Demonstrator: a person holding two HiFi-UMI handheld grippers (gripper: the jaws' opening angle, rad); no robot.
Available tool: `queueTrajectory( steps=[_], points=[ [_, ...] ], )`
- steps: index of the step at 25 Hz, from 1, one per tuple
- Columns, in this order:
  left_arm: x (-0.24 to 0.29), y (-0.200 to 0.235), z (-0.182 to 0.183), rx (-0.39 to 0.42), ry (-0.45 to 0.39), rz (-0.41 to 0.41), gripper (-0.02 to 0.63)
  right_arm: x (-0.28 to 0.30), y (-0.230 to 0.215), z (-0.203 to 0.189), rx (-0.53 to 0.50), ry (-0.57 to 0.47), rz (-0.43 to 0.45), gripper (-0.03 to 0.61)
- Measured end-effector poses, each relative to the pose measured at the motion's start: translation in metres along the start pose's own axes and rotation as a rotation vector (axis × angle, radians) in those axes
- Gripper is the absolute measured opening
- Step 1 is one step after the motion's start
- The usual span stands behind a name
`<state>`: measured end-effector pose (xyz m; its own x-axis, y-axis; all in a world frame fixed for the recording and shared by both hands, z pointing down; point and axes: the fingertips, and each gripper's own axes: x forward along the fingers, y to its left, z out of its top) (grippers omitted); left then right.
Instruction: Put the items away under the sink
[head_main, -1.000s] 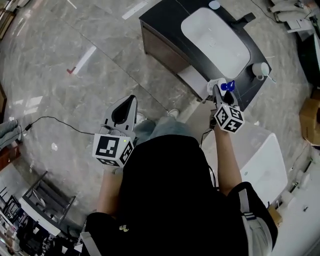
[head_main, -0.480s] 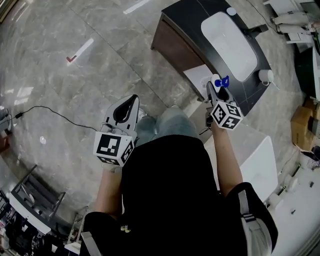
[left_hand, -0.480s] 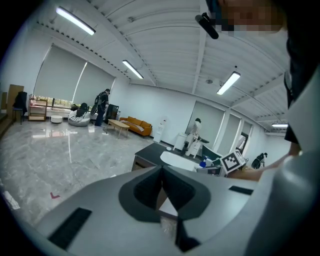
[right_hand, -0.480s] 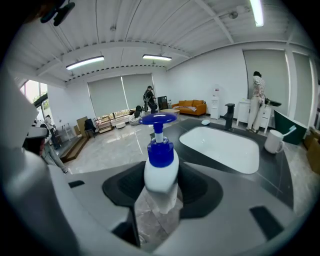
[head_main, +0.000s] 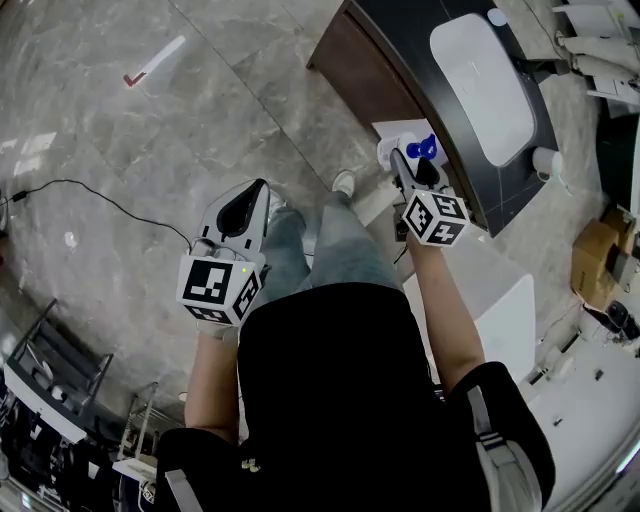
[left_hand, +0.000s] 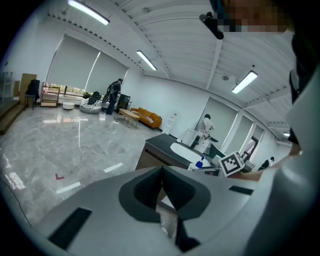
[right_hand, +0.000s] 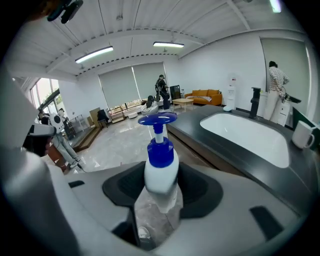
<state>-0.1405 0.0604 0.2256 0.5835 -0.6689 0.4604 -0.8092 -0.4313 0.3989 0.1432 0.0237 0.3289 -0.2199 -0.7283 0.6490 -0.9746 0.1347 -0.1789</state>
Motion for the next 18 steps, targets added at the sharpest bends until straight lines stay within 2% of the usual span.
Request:
queueTrajectory(
  steps=[9, 13, 18],
  points=[
    [0.046, 0.016, -0.039, -0.026, 0.059, 0.017, 0.023, 0.053, -0.017, -0.039, -0.043, 0.045, 0.031, 0.212],
    [0.060, 0.026, -0.077, -0.044, 0.111, 0.024, 0.021, 0.076, -0.028, -0.070, -0.057, 0.053, 0.023, 0.212],
    [0.085, 0.040, -0.124, -0.078, 0.170, 0.018, 0.023, 0.113, -0.047, -0.115, -0.015, 0.067, -0.012, 0.212]
  ],
)
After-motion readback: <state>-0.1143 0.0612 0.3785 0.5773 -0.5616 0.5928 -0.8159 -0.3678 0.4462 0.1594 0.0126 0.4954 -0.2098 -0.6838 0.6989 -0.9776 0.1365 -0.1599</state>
